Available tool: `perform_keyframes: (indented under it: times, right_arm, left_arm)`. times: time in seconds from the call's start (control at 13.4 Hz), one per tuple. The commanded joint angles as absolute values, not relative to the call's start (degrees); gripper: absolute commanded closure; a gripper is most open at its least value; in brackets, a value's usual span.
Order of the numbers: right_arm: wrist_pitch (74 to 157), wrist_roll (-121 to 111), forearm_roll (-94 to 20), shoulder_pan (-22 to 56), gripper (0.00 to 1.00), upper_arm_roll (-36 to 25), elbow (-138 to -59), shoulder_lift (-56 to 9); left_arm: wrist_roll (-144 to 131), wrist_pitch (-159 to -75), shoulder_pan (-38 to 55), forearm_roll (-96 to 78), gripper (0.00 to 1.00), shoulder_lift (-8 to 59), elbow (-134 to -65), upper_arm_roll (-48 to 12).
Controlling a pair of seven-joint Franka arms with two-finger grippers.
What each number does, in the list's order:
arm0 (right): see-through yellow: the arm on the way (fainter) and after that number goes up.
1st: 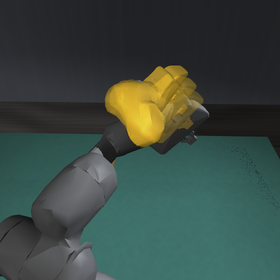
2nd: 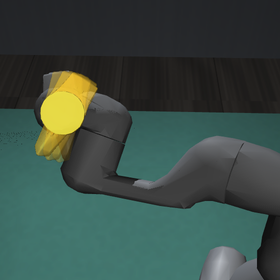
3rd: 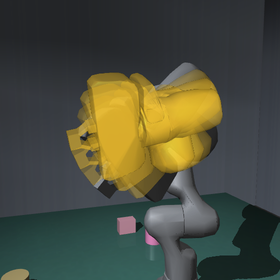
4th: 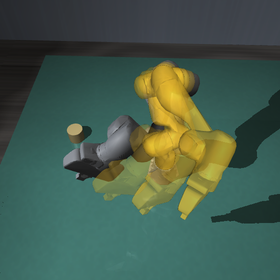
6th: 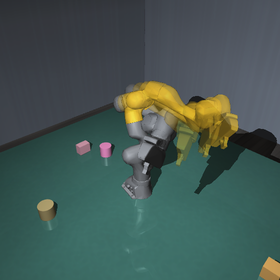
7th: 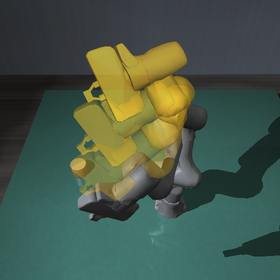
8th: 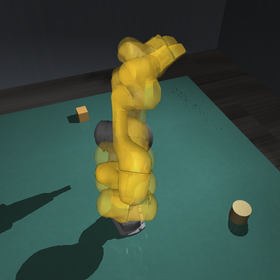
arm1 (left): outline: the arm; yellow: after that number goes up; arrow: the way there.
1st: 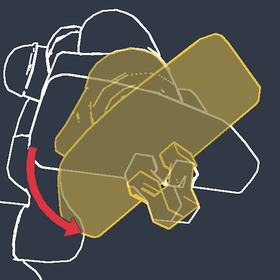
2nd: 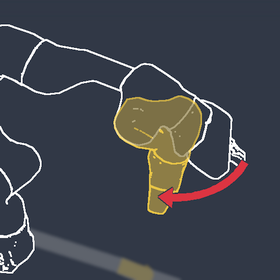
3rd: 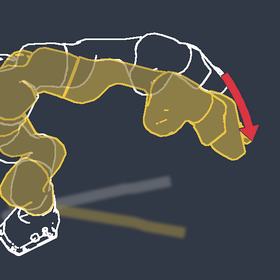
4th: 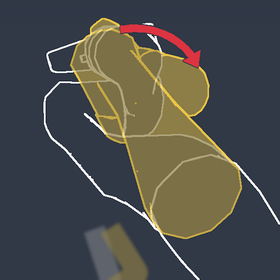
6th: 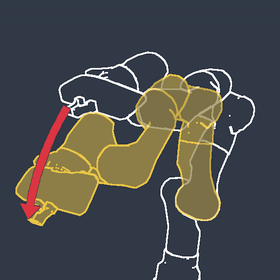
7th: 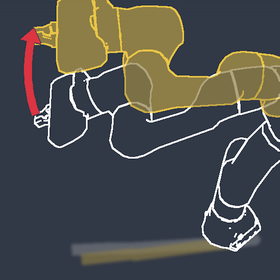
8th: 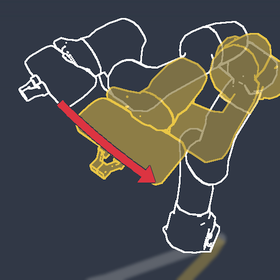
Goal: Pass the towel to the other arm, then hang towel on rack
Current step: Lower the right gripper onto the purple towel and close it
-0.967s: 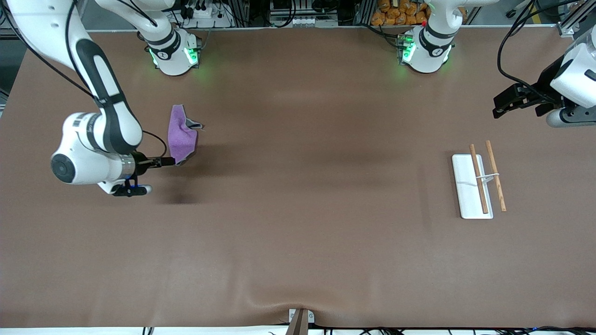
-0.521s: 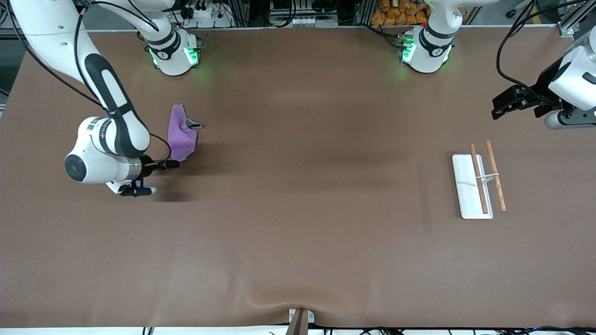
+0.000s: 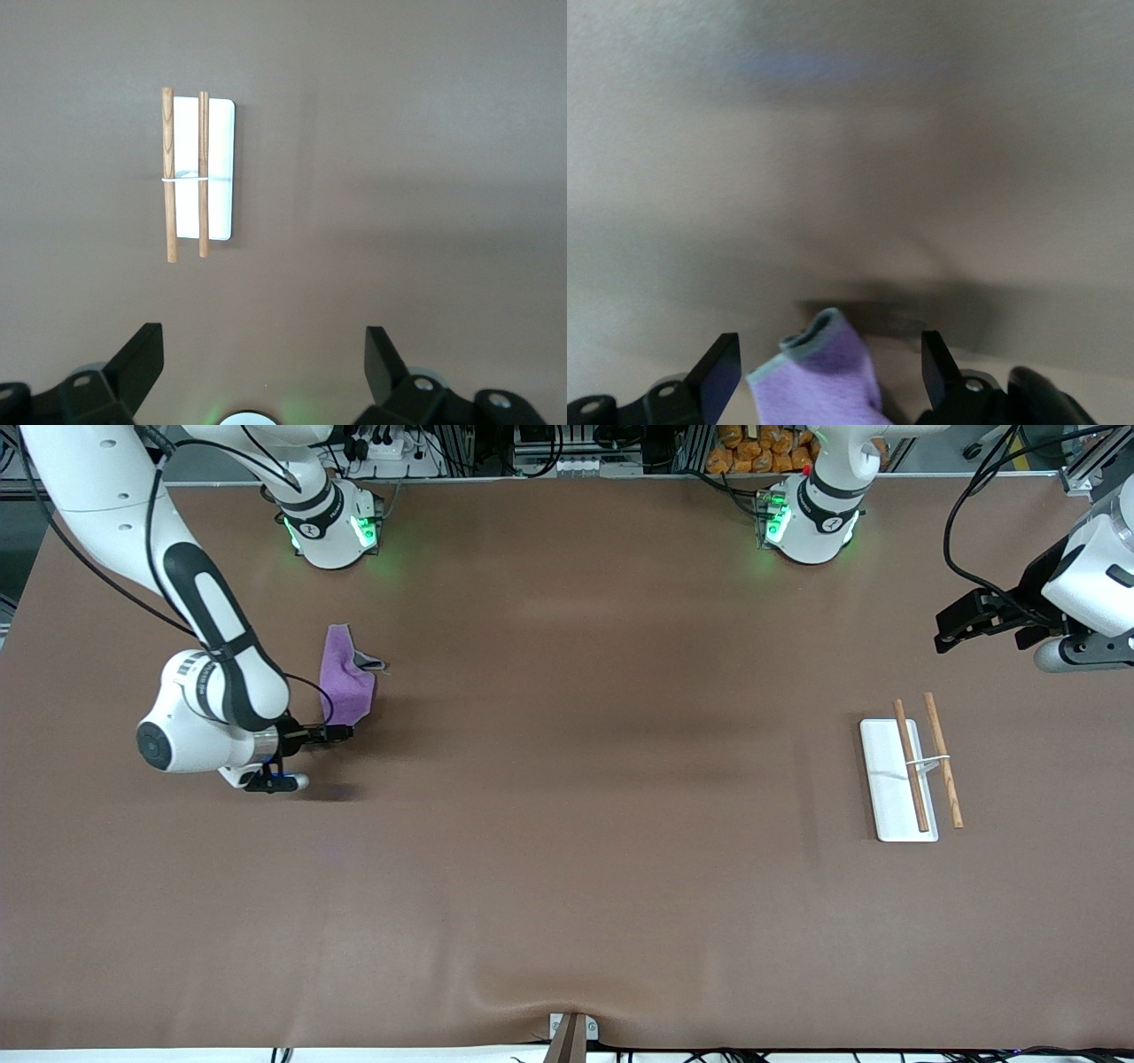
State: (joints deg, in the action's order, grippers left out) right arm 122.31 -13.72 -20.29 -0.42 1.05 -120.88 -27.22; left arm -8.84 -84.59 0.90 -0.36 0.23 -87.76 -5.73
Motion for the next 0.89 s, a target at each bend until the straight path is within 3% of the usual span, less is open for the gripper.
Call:
perform_keyframes:
  times: [0.0,0.15,0.22,0.52,0.82]
  right_arm:
    - [122.8,-13.9,-21.6,-0.3,0.52,1.0,-123.5,-25.0]
    - [122.7,-14.0,-21.6,-0.3,0.94,1.1,-123.7,-24.9]
    - [122.7,-14.0,-21.6,-0.3,1.0,1.1,-123.7,-24.8]
    - [122.2,-13.8,-21.6,-0.3,1.0,1.1,-123.5,-24.7]
    - [108.3,-8.0,-21.7,-0.6,1.0,1.0,-115.8,-23.3]
  left_arm:
    - [-7.6,-84.2,1.0,0.4,0.0,0.8,-87.4,-6.0]
    - [-7.7,-84.2,1.0,0.4,0.0,0.8,-87.4,-6.0]
    - [-7.6,-84.2,1.0,0.4,0.0,0.8,-87.4,-6.0]
    - [-7.6,-84.2,0.9,0.4,0.0,0.8,-87.4,-6.0]
    - [-7.7,-84.2,1.0,0.4,0.0,0.9,-87.3,-6.1]
